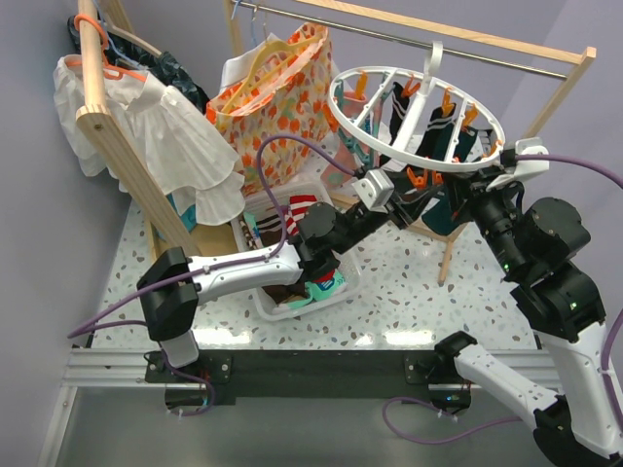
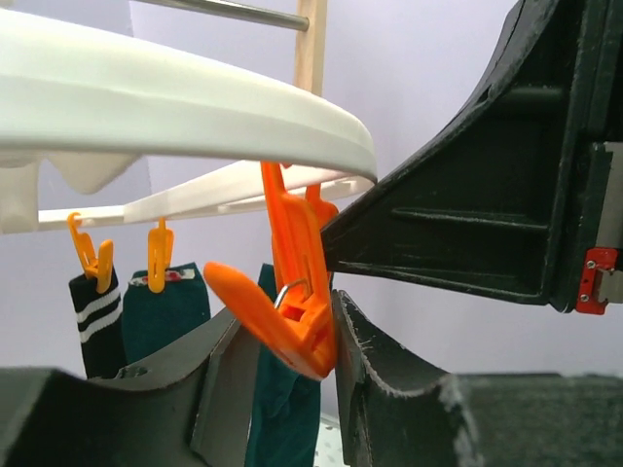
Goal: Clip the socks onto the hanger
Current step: Open the clamp at the hanger.
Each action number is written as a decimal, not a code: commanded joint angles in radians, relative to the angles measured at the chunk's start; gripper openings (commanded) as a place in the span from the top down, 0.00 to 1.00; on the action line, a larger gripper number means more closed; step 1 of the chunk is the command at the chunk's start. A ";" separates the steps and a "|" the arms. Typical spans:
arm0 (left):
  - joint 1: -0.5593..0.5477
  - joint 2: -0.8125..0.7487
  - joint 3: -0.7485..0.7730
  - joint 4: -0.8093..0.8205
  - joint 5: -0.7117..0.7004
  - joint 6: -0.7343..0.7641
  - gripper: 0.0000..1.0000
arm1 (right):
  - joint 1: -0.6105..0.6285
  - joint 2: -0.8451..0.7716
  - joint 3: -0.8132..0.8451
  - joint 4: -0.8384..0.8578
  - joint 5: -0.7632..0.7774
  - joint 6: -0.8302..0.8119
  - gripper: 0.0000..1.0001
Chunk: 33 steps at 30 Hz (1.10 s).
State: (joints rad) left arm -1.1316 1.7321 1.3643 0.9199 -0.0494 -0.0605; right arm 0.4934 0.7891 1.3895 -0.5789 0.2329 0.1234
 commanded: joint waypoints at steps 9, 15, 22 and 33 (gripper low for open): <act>0.004 0.023 0.041 0.056 0.002 -0.016 0.61 | 0.004 -0.002 0.006 -0.030 -0.060 0.013 0.98; 0.003 0.017 0.035 0.053 -0.003 -0.013 0.85 | 0.002 -0.008 0.009 -0.038 -0.063 0.019 0.91; 0.004 0.009 0.018 0.046 -0.020 -0.016 0.94 | 0.004 -0.024 0.034 -0.090 -0.081 0.002 0.52; 0.003 0.003 0.018 0.033 -0.020 -0.015 0.96 | 0.004 -0.014 -0.007 0.002 -0.055 0.005 0.48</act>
State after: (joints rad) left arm -1.1309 1.7535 1.3666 0.9184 -0.0566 -0.0776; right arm 0.4927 0.7525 1.3907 -0.6369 0.1688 0.1303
